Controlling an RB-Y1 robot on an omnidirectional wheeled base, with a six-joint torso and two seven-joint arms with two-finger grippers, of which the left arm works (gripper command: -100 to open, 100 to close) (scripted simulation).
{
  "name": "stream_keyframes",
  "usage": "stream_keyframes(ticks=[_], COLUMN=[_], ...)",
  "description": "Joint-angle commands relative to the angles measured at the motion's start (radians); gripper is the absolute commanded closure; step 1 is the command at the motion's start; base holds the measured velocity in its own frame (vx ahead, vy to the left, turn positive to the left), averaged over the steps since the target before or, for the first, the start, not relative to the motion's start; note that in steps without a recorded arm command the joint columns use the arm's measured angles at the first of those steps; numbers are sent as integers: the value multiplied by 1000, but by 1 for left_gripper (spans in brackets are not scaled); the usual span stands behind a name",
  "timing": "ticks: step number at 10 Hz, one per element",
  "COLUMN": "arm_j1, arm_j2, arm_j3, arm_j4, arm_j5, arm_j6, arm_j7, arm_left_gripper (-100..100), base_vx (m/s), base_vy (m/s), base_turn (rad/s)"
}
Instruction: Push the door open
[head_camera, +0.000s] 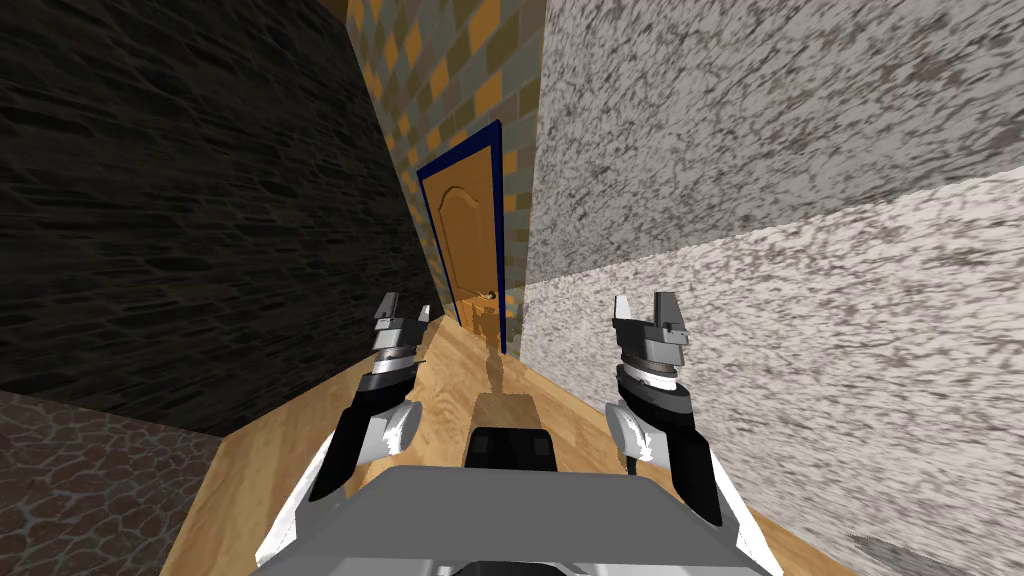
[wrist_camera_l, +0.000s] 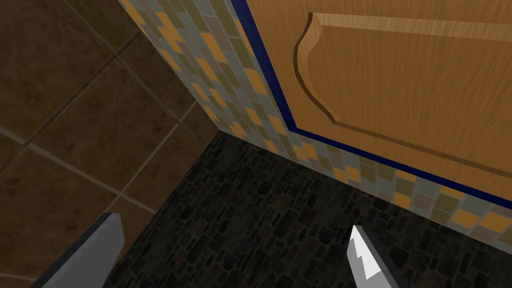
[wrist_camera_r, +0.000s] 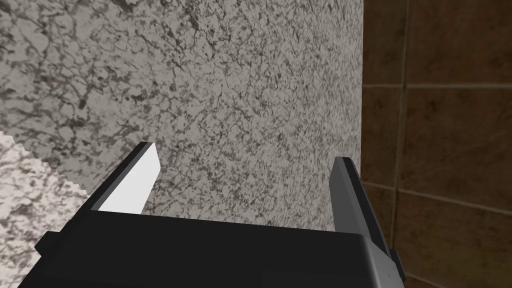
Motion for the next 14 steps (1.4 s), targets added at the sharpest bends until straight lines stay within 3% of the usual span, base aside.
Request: stream_keyframes(ticks=[1,14], arm_j1=[-10,-127], arm_j2=[7,53], arm_j3=[-5,-66], arm_j4=[29,353], arm_j5=[-2,-25], arm_j6=[-4,-48], arm_j7=[-2,-22], arm_left_gripper=[-100,-100], base_vx=[53,81], base_vy=[26,82], base_turn=[-45,-64])
